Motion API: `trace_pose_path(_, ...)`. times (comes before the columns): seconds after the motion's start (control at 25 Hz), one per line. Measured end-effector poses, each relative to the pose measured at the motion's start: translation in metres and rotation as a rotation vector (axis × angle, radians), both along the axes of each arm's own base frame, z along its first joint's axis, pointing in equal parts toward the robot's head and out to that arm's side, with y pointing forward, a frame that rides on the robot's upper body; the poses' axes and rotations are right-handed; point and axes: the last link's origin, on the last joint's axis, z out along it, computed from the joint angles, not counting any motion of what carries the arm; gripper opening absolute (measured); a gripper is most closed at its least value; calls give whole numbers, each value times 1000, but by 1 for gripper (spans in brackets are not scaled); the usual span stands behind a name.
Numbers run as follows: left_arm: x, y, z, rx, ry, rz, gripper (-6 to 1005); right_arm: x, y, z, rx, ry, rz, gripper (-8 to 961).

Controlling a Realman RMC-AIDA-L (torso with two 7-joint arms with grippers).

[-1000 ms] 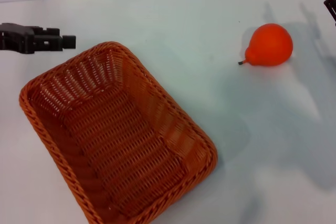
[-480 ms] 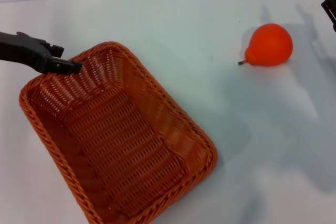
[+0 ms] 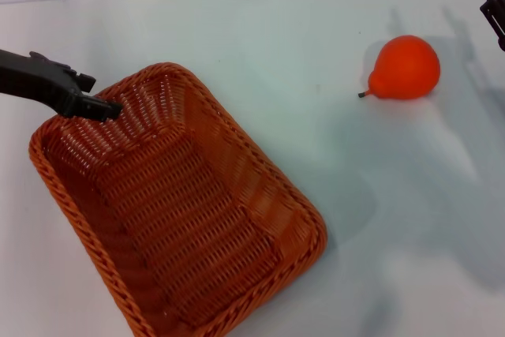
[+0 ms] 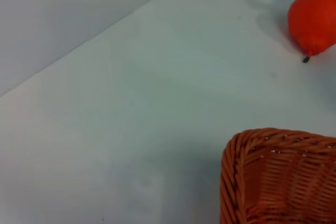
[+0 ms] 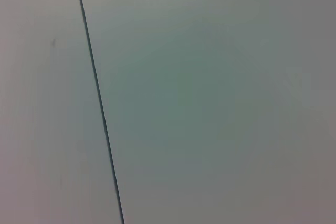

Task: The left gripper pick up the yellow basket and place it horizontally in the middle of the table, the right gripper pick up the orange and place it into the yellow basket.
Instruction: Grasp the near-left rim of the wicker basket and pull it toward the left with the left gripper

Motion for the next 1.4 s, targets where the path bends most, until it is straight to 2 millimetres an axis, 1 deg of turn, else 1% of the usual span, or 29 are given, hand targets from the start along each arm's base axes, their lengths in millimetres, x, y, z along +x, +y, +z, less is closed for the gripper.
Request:
trace_pose_path(0.16, -2, -2, -4, -20, 27, 3, 695, 0, 0, 0, -1, 1, 1, 931)
trace_pose_path(0.4, -3, -6, -15, -46, 69, 0, 694, -1, 0, -1, -3, 1, 3, 930)
trace_pose_path(0.8, -4, -6, -21, -27, 73, -6, 691, -2, 0, -2, -7, -2, 13, 928)
trace_pose_path(1.28, -3, -7, -21, -33, 73, -11, 569, -2, 0, -2, -6, -2, 14, 925)
trace_pose_path(1.4, -3, -9, -20, -26, 85, -18, 461, -2, -1, -2, -6, -2, 12, 924)
